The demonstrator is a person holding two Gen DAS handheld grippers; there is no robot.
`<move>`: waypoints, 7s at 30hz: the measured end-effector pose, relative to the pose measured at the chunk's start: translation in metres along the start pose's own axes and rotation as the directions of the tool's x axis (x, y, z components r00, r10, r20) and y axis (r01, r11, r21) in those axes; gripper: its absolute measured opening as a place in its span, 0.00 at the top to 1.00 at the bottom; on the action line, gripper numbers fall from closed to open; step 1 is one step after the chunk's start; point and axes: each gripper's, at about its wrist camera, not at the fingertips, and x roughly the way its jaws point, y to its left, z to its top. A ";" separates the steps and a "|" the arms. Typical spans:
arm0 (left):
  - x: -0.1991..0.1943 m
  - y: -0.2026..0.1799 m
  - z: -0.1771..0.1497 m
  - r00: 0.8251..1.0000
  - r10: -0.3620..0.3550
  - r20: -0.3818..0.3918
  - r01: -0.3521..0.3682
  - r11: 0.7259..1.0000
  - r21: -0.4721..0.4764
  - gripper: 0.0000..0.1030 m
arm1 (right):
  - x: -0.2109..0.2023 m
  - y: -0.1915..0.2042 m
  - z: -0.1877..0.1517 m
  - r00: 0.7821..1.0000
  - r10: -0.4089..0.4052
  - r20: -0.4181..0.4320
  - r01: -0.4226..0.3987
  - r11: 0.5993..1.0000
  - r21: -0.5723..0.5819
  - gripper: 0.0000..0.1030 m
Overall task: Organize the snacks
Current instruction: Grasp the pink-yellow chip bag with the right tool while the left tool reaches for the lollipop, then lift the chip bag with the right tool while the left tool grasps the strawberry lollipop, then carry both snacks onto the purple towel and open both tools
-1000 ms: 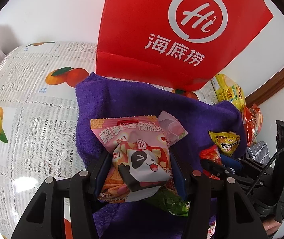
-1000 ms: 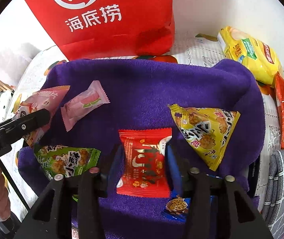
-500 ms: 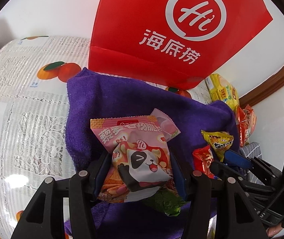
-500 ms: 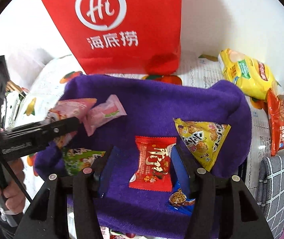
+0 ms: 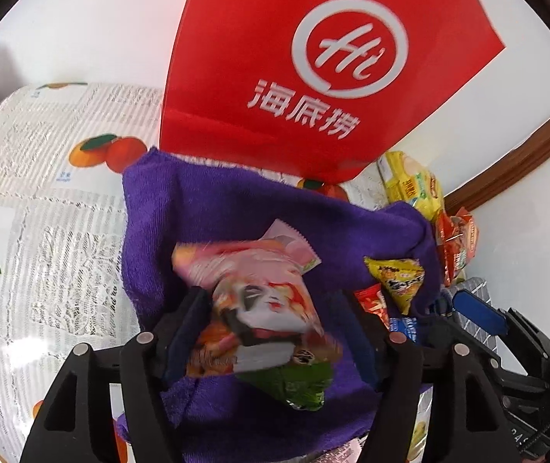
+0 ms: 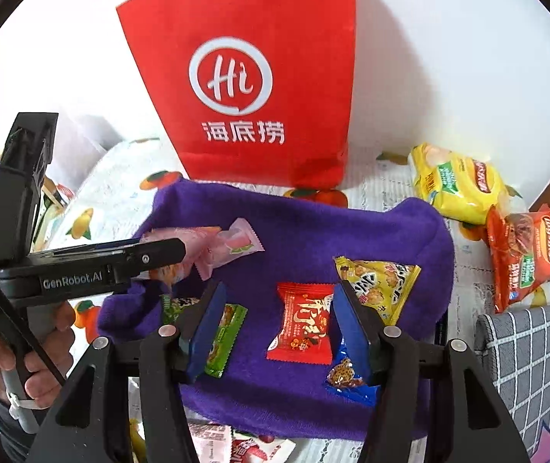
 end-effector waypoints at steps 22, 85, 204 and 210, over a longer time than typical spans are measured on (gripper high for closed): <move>-0.098 -0.051 -0.031 0.990 -0.062 0.125 0.046 0.991 0.128 0.32 | -0.045 -0.008 -0.142 0.991 0.078 -0.109 -0.064 0.990 0.130 0.40; -0.055 -0.024 -0.219 0.984 0.142 -0.105 -0.141 0.990 0.022 0.45 | -0.085 -0.044 -0.232 0.996 -0.089 0.017 0.086 0.987 0.137 0.50; -0.012 -0.030 -0.011 0.997 0.055 0.062 -0.060 0.995 0.081 0.81 | 0.023 -0.028 -0.044 0.977 0.070 0.204 -0.082 0.995 0.054 0.39; -0.006 -0.033 -0.013 0.999 0.031 0.045 -0.035 0.995 0.089 0.81 | 0.025 -0.032 -0.044 0.976 0.071 0.205 -0.088 0.993 0.075 0.39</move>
